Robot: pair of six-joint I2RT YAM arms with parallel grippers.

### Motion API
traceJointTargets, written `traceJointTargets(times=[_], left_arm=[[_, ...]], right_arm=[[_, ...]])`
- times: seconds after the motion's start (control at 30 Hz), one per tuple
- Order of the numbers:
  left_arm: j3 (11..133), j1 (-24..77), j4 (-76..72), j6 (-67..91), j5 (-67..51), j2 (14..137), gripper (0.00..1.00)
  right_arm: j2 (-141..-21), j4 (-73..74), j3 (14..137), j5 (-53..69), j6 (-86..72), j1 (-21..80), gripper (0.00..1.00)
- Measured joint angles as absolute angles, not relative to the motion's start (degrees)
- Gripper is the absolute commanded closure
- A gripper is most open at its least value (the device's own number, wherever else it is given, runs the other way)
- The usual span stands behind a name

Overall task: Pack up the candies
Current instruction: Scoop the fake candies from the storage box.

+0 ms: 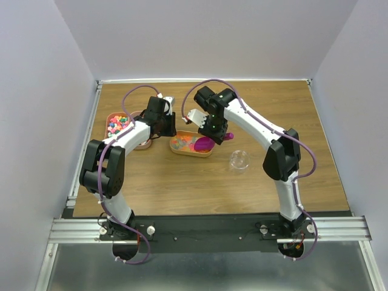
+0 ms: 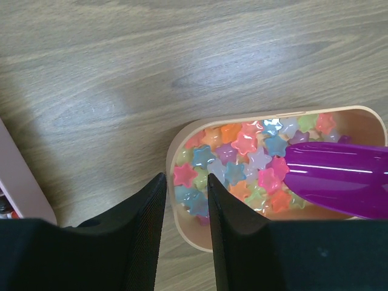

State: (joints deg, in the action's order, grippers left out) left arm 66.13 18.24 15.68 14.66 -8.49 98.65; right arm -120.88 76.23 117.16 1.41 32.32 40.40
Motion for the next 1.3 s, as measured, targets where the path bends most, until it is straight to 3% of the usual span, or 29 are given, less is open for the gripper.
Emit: traceJointTargets(times=[0.93, 1.3], left_arm=[[66.1, 18.7, 16.4, 15.3, -3.5, 99.4, 0.59], [66.1, 19.3, 16.8, 15.4, -3.6, 101.8, 0.72]], right_arm=[[-123.5, 76.4, 119.7, 1.2, 32.4, 40.4, 0.99], [-123.5, 76.4, 119.8, 1.1, 32.6, 40.4, 0.99]])
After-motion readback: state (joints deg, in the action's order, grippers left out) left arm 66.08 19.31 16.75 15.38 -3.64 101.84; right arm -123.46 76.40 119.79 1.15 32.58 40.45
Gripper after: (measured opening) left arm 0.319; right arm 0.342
